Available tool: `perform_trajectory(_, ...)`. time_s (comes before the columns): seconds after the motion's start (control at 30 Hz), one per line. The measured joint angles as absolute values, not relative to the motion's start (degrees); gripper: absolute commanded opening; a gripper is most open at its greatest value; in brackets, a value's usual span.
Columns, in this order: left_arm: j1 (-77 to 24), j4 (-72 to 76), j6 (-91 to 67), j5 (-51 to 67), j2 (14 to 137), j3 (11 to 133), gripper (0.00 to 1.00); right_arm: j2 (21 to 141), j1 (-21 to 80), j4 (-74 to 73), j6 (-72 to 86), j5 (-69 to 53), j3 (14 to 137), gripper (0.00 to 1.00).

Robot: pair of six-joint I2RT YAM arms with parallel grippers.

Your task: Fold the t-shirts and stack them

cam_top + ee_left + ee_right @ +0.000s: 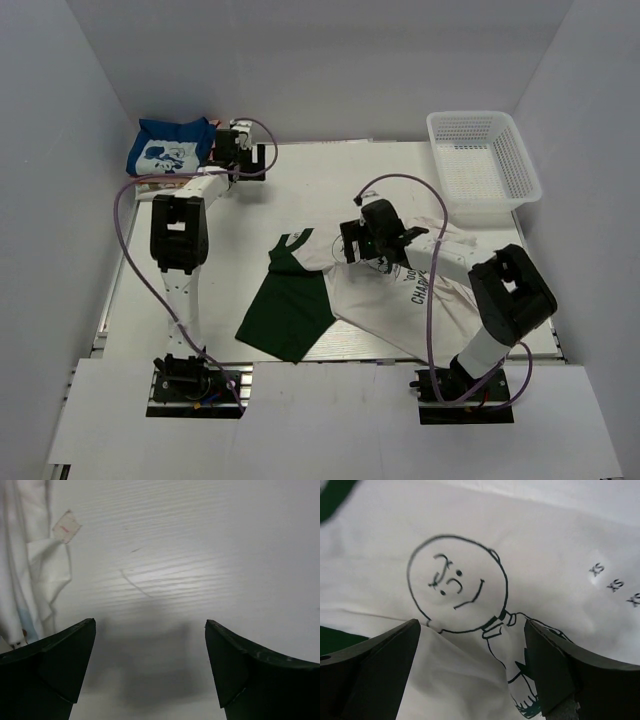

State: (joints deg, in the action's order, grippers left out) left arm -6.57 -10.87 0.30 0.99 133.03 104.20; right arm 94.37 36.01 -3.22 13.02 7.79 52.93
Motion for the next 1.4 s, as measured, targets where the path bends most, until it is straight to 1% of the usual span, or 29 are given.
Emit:
perform_trajectory(0.1, -8.47, -11.22, -2.48, 5.15, 124.44, 98.17, 1.0, 91.15, 35.99, -3.05, 14.28, 7.84, 54.08, 0.9)
perform_trajectory(0.2, -11.31, -10.79, -5.8, 8.45, 113.01, 90.85, 1.0, 86.5, 35.88, -3.62, 17.69, 9.47, 54.13, 0.9)
perform_trajectory(0.3, -15.2, -7.62, -9.3, 12.16, 99.26, 79.15, 1.0, 82.59, 35.44, -6.22, 21.43, 12.19, 53.95, 0.9)
perform_trajectory(0.4, -19.38, -5.17, -13.3, 16.19, 89.14, 67.81, 1.0, 78.94, 34.61, -10.31, 26.15, 15.66, 51.35, 0.9)
perform_trajectory(0.5, -23.88, -3.46, -17.15, 19.7, 84.31, 57.04, 1.0, 74.54, 33.15, -14.94, 31.07, 18.72, 44.95, 0.9)
perform_trajectory(0.67, -30.74, -4.82, -22.87, 21.19, 82.52, 43.33, 1.0, 66.19, 31.03, -20.62, 34.61, 20.8, 33.34, 0.9)
perform_trajectory(0.73, -31.83, -7.31, -24.29, 20.08, 78.91, 39.88, 1.0, 64.99, 30.81, -20.69, 34.37, 20.58, 31.29, 0.9)
perform_trajectory(0.8, -31.97, -9.3, -25.1, 17.74, 73.63, 39.0, 1.0, 65.36, 30.83, -19.14, 34.24, 20.03, 30.59, 0.9)
perform_trajectory(0.9, -31.94, -9.43, -26.48, 13.72, 65.1, 39.51, 1.0, 68.4, 30.85, -13.85, 33.58, 18.48, 30.33, 0.9)
perform_trajectory(1.03, -31.57, -10.66, -30.04, 8.43, 58.61, 40.27, 1.0, 79.02, 31.2, -8.82, 31.4, 16.67, 35.07, 0.9)
perform_trajectory(1.23, -31.18, -21.98, -37.21, -0.64, 57.89, 39.62, 1.0, 99.55, 32.38, -4.56, 31.27, 12.84, 55.37, 0.9)
perform_trajectory(1.4, -30.94, -32.16, -43.07, -5.32, 56.12, 37.47, 1.0, 114.24, 33.26, -4.86, 33.93, 11.42, 74.56, 0.9)
